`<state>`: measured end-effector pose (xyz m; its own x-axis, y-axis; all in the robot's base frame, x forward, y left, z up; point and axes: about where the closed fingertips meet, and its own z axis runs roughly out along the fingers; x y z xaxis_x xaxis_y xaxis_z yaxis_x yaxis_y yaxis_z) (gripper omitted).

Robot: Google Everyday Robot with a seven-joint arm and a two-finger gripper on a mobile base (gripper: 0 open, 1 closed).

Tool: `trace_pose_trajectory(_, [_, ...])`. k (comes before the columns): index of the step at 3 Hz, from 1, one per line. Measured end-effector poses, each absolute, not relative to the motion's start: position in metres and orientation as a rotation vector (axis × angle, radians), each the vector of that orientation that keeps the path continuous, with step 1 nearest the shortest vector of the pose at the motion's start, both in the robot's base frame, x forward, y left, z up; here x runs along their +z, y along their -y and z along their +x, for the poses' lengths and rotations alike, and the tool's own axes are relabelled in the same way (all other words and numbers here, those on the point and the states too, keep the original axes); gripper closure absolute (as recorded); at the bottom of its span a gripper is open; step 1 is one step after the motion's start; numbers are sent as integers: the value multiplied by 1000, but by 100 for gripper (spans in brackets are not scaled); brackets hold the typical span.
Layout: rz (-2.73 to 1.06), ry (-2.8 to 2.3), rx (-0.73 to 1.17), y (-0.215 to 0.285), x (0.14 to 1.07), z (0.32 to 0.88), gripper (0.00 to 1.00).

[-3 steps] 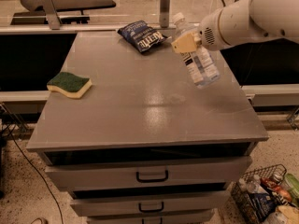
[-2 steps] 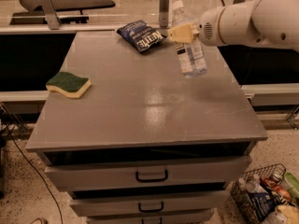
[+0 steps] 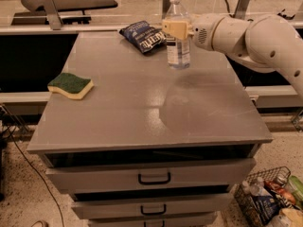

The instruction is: Place blue plastic bottle upright

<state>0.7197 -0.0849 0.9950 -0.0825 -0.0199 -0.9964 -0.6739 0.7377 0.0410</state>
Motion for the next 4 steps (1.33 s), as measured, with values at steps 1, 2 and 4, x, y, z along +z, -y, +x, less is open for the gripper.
trace_pose_trajectory(1, [-621,-1482,601,74,987,726,100])
trace_pose_trajectory(2, [-675,-1419,594,69,981,723,100])
trace_pose_trajectory(4, [-699,-1335,647,72,969,708,85])
